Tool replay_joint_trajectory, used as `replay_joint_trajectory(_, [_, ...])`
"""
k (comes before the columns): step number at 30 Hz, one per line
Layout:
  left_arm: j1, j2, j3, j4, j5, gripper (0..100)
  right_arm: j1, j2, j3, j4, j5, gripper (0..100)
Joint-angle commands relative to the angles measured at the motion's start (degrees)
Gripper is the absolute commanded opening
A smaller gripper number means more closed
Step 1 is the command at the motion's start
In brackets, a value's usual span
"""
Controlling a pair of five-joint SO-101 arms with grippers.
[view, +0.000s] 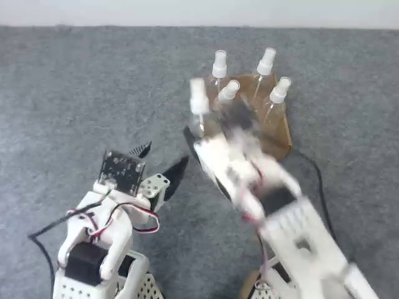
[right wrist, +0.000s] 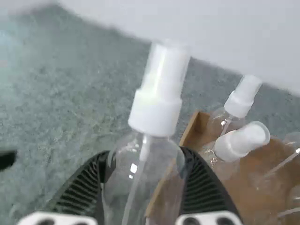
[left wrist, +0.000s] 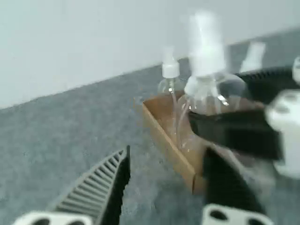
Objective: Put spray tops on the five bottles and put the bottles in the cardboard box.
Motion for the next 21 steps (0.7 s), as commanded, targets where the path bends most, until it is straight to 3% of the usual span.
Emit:
replay_joint_trajectory(1, [0.5, -0.4, 0.0, -0.4, -0.5, 30, 0.5, 2.1, -9.1, 1.4, -0.4, 0.6])
replay_joint_trajectory(12, [0.3, -0.4, 0.0, -0.4, -0.4, 30, 0.5, 1.2, -9.3, 1.5, -0.3, 0.6])
replay_joint_trajectory(21, [-0.3, 0.0, -0.7, -2.9, 3.8, 30, 0.1, -12.4, -8.1, 4.0, -0.3, 0.6])
